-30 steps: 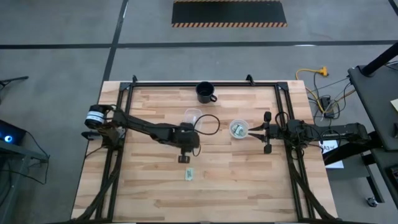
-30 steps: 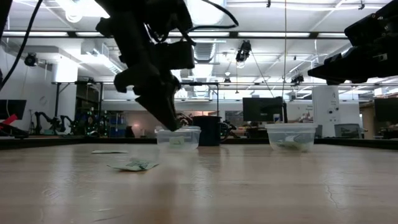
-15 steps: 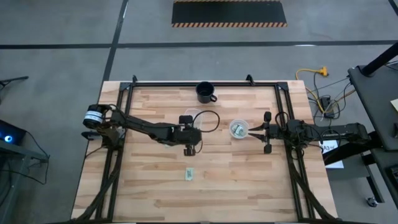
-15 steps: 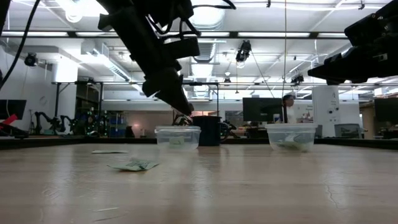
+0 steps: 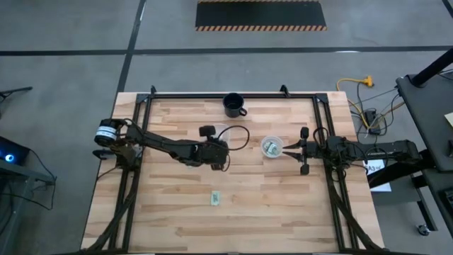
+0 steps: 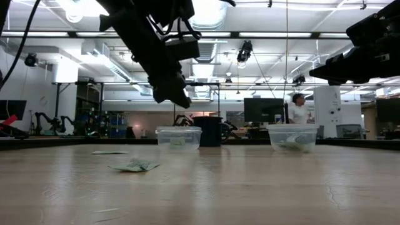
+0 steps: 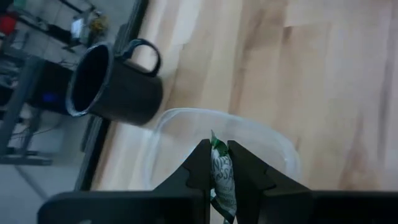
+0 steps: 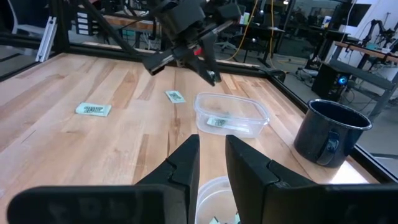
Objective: Pick and place items into bin
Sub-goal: Put the green stevia packet into the left transparent bin
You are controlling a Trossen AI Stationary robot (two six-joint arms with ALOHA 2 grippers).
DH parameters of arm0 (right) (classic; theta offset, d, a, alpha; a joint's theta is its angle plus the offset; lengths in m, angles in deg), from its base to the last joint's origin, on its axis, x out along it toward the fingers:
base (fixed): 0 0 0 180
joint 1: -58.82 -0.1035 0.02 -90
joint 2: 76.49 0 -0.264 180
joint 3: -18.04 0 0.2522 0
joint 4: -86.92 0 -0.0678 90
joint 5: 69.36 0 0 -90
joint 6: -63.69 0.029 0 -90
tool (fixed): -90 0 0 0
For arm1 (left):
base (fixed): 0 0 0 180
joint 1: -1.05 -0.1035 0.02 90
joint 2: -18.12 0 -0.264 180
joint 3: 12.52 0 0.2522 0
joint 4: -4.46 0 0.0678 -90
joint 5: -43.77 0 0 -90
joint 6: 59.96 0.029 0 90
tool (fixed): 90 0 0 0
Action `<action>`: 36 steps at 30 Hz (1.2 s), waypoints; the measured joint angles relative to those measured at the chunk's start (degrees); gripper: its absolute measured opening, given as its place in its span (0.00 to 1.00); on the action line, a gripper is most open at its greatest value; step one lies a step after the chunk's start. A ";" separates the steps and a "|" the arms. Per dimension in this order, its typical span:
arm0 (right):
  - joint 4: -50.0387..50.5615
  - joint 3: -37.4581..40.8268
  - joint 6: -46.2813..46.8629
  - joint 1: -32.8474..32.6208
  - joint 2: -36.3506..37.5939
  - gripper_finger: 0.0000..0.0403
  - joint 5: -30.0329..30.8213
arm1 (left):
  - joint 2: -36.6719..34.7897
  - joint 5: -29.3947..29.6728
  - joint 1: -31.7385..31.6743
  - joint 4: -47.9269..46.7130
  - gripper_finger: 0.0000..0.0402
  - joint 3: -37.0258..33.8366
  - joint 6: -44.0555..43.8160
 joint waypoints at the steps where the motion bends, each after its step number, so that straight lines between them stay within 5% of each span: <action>1: 0.00 0.00 0.00 -0.02 0.00 0.17 0.02 | 0.00 0.85 0.00 -0.02 0.05 -0.10 -0.02; 14: 0.01 0.00 0.00 -0.01 0.00 0.17 0.02 | 0.00 7.84 -0.14 3.32 0.05 -1.49 0.45; 36: 0.00 0.00 0.00 -0.02 0.00 0.17 0.00 | 0.00 8.02 -1.51 4.26 0.05 -3.29 0.44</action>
